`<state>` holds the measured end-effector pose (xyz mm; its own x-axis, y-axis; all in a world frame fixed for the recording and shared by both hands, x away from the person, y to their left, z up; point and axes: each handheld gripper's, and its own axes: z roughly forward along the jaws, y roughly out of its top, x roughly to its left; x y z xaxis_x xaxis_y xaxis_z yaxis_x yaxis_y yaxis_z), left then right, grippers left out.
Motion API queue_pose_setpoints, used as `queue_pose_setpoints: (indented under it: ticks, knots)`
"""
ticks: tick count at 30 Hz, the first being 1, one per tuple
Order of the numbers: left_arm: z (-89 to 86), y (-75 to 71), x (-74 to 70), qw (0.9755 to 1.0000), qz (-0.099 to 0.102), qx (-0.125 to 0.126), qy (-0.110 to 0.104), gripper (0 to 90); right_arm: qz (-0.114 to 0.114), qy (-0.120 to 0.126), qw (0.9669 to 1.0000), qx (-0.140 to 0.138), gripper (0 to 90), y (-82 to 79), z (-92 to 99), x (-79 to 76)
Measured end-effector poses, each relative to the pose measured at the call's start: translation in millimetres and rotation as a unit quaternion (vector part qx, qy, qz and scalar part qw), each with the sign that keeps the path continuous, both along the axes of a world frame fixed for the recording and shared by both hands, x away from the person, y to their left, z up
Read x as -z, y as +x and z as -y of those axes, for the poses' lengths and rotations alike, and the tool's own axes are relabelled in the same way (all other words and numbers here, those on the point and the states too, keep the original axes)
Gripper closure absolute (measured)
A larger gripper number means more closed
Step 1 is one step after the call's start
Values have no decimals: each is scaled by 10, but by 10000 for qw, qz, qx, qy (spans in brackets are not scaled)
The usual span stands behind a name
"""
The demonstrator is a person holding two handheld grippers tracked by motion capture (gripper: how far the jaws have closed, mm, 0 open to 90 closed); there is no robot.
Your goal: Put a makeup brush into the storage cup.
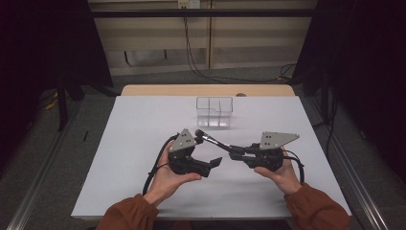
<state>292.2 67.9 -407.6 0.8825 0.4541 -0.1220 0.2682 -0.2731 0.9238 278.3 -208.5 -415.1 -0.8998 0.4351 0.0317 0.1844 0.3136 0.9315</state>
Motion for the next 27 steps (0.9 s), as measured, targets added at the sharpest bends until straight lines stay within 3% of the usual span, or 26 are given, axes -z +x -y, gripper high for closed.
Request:
queue_pose_setpoints:
  ticks: [3,8,14,23,27]
  knots:
    - [15,5,-5,10000,-48,-35,-80,134,3,13,10000,7,798,0,-2,2]
    - [22,17,-23,9996,40,-193,-220,192,-13,25,10000,7,798,-1,-4,13]
    - [66,38,-20,9989,-85,-210,-406,303,0,78,10000,37,798,0,-7,16]
    - [51,68,-56,9962,-301,-287,-767,374,-23,57,10000,52,798,-7,-10,39]
    - [45,69,-63,9962,-372,-206,-766,455,-31,51,10000,24,797,-13,-33,54]
